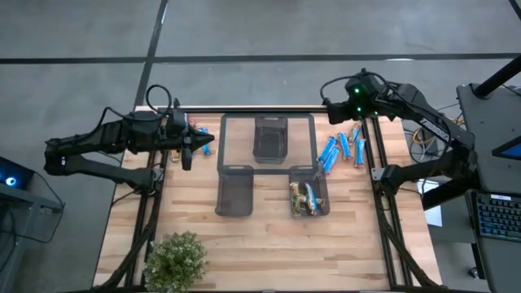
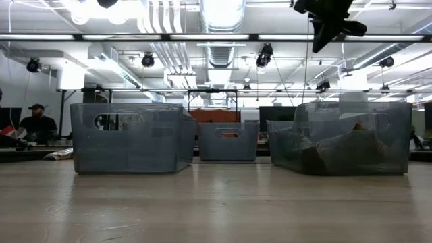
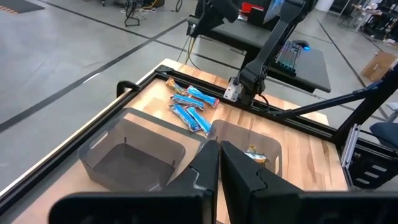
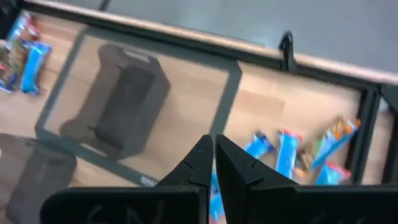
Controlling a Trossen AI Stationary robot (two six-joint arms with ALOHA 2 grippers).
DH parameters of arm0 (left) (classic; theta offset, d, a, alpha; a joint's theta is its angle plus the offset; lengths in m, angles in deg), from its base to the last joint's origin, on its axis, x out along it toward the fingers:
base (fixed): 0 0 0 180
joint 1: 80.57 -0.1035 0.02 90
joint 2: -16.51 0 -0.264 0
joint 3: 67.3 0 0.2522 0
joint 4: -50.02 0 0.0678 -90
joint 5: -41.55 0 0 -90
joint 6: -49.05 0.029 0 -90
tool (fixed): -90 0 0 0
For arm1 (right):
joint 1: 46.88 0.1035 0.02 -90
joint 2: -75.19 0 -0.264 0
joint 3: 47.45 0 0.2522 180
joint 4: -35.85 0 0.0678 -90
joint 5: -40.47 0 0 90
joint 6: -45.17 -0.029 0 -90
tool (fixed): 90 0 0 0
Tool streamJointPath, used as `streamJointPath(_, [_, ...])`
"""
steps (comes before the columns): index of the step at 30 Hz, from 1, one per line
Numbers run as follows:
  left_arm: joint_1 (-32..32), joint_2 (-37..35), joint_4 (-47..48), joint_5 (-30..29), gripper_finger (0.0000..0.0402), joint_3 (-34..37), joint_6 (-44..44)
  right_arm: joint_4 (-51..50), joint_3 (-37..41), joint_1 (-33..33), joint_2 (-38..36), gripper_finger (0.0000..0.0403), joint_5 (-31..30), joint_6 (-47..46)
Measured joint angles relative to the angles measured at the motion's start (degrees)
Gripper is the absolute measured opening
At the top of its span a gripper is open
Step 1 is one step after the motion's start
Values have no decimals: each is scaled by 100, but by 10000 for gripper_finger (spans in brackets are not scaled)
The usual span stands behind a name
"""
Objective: Pick and place Granola Bars by type
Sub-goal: Put the red granola bar into the bottom left black bin
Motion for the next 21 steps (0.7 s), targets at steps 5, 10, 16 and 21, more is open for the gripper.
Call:
streamJointPath(5, [0, -4, -2, 0, 0, 0, 0, -308, 0, -95, 148, 12, 38, -107])
streamJointPath(10, [0, -4, -2, 0, 0, 0, 0, -322, 0, -317, 376, 12, 407, -105])
streamJointPath(16, [0, -4, -2, 0, 0, 0, 0, -404, 0, -459, 652, 12, 496, 0])
streamJointPath(21, [0, -4, -2, 2, 0, 0, 0, -403, 0, -476, 853, 12, 588, 25])
